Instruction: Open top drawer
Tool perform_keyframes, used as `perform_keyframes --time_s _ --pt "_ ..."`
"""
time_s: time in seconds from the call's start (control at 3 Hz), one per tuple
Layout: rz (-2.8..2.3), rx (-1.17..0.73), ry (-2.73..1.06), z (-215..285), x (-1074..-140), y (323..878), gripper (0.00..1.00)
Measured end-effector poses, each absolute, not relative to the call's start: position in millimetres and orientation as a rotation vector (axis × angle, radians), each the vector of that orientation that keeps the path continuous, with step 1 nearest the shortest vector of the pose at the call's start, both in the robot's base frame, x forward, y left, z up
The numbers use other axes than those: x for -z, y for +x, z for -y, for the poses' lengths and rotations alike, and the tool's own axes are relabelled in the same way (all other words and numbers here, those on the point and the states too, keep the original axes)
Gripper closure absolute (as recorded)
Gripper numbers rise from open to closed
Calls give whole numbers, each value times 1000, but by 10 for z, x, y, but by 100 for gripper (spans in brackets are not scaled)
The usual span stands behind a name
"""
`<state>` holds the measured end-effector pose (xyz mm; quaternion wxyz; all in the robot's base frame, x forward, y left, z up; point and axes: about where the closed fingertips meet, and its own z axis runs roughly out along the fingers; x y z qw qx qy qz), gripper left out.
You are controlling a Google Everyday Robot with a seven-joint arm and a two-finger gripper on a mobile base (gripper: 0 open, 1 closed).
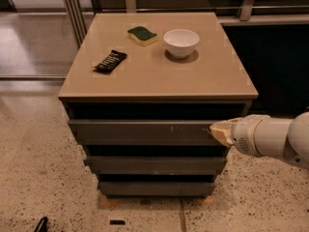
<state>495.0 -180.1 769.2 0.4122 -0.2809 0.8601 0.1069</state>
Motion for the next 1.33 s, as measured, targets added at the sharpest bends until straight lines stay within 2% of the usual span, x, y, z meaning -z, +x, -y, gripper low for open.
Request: perform_keyframes --time_s 0.67,1.33 --pt "-2164 -258 -650 1846 -7552 5027 100" --pt "-2110 -202 -500 2067 -7180 5434 100"
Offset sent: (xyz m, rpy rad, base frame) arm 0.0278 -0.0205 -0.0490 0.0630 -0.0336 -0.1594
